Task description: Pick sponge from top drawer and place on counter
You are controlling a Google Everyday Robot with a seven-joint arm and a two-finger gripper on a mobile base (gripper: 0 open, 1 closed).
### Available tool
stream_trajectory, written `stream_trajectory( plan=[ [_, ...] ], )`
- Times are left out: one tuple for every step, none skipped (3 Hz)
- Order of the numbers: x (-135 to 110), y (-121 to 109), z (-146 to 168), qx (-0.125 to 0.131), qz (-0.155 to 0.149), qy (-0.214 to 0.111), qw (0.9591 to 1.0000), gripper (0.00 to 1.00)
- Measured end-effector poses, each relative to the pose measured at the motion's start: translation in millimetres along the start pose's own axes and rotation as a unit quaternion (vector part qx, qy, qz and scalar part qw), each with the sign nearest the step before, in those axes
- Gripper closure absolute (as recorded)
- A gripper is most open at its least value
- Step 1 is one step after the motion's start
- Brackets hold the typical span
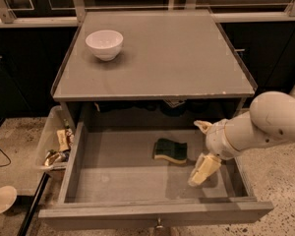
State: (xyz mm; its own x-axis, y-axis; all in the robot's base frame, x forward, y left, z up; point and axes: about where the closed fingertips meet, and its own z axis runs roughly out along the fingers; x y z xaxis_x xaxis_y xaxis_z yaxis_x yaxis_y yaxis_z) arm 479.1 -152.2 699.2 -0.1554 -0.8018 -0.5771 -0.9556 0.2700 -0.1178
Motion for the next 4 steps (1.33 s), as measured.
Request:
stream_trajectory(
  plan=[
    [0.4, -2.4, 31.6, 0.002, -0.002, -0.014, 0.9999, 0.0],
    [3.8, 0.5, 64.1, -0.004, 0.0, -0.027, 0.9996, 0.0],
    [6.4, -2.0, 85.9, -0.004, -0.001, -0.036, 0.9993, 0.0],
    [11.6, -10.8, 103.0, -0.003, -0.011, -0.042, 0.9991, 0.0]
  ],
)
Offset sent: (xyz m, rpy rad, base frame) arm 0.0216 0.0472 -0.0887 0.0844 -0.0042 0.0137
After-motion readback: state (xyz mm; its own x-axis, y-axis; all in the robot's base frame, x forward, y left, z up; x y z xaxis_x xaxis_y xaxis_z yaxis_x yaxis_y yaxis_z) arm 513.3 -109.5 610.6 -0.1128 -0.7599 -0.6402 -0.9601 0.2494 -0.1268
